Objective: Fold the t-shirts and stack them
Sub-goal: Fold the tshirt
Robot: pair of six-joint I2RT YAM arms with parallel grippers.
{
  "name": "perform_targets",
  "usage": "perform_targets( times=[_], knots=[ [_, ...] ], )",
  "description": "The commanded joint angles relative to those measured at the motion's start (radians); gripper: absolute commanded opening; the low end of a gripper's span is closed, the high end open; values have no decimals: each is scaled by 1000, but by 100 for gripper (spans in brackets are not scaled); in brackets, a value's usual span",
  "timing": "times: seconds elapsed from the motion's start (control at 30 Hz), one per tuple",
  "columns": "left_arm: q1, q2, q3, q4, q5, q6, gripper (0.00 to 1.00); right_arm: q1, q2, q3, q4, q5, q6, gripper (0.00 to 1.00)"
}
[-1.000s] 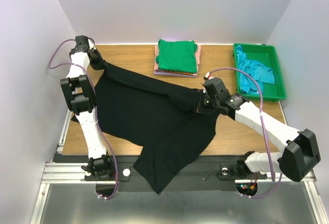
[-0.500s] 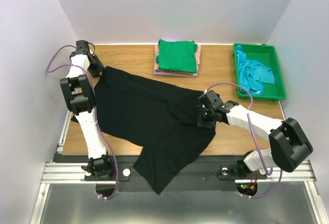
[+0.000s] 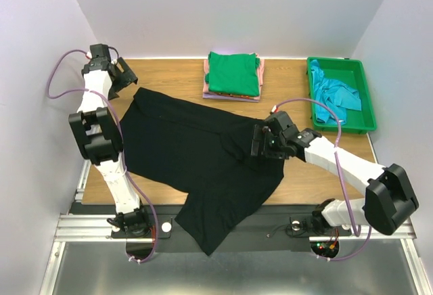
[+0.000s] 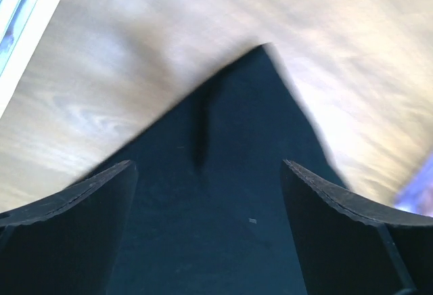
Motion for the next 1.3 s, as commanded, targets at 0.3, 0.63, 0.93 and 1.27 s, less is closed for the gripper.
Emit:
perform_targets(
  times=[0.3,0.63,0.93,1.27],
  knots=[
    [-133,98,-33,176,144,-22,99,-132,296,125,101,135,52,100],
    [-144,-44,-447,363,96,-120,98,-325,484,154,167,81,-49,100],
    [-216,-238,-781,454,21,-191,98,-449,676,366,170,59,-262,100],
    [-268,-330,-745,389,-8,-199,98,-480,650,555,160,61,-423,100]
  ],
)
